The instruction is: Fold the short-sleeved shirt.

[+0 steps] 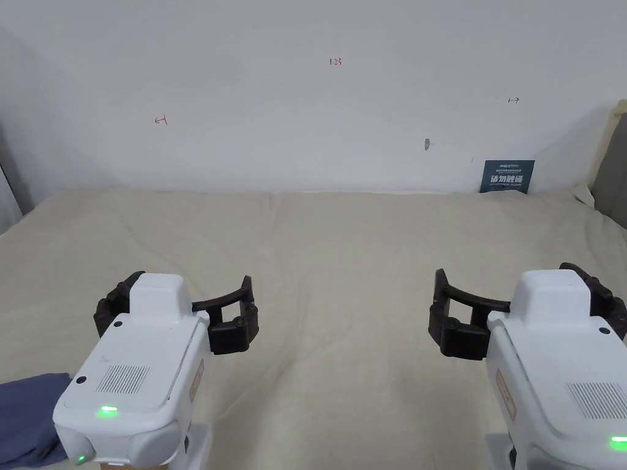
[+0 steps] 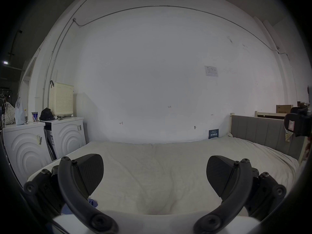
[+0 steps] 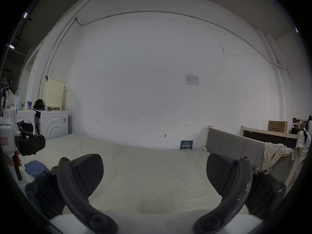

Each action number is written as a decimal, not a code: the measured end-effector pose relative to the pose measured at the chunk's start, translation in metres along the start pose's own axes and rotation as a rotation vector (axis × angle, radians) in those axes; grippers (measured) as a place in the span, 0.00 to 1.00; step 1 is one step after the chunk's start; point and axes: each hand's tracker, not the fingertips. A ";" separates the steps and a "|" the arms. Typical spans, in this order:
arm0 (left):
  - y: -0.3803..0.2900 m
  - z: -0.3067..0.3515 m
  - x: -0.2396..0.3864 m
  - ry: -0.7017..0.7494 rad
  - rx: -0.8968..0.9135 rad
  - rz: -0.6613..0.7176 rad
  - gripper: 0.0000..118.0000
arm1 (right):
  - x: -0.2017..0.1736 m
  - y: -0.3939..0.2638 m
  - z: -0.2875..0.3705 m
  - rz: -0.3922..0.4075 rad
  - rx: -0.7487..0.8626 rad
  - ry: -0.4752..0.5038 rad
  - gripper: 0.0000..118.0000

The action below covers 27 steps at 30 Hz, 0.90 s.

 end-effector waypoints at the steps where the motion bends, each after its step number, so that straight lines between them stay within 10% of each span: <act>1: 0.000 0.000 0.000 -0.001 -0.001 0.001 1.00 | 0.000 0.000 0.000 0.000 0.001 -0.001 1.00; 27: -0.002 0.001 -0.005 -0.008 -0.005 0.010 1.00 | -0.005 0.005 -0.002 -0.074 -0.056 -0.026 1.00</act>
